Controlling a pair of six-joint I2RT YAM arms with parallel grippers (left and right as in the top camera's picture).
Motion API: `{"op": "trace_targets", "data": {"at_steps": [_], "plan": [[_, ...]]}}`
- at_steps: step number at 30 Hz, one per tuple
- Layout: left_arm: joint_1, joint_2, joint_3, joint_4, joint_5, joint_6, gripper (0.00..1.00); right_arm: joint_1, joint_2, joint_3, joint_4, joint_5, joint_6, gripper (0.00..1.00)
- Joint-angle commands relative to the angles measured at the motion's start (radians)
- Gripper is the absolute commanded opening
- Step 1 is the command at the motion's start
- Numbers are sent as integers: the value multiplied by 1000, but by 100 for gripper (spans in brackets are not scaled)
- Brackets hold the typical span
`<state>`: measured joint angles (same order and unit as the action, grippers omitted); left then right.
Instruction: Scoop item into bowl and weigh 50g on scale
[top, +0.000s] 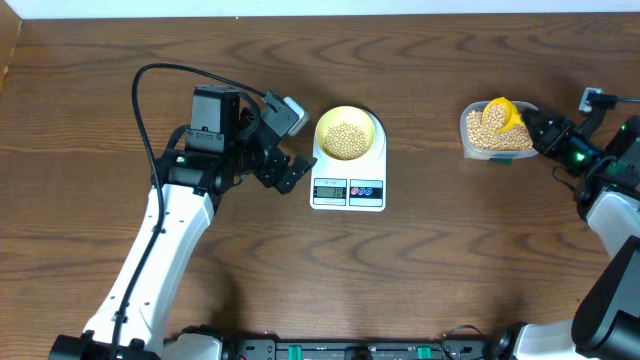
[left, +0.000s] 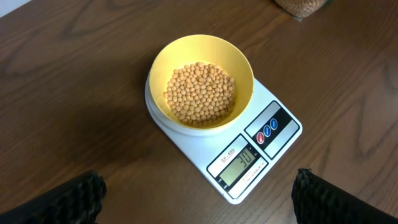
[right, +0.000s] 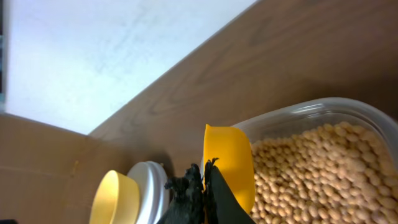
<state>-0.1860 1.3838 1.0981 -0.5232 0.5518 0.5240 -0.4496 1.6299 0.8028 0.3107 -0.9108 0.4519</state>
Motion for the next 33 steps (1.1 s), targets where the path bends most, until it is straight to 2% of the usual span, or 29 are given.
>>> {"op": "trace_targets", "data": {"at_steps": [1,15,25,33], "plan": [[2,-11,-8,1,13,-5,98,-5,8,2,32,-64,57,1],[2,-11,-8,1,13,-5,97,62,8,1,97,-113,165,1],[2,-11,-8,1,13,-5,97,220,8,2,164,-61,239,1],[2,-11,-8,1,13,-5,98,363,8,2,200,66,304,1]]}}
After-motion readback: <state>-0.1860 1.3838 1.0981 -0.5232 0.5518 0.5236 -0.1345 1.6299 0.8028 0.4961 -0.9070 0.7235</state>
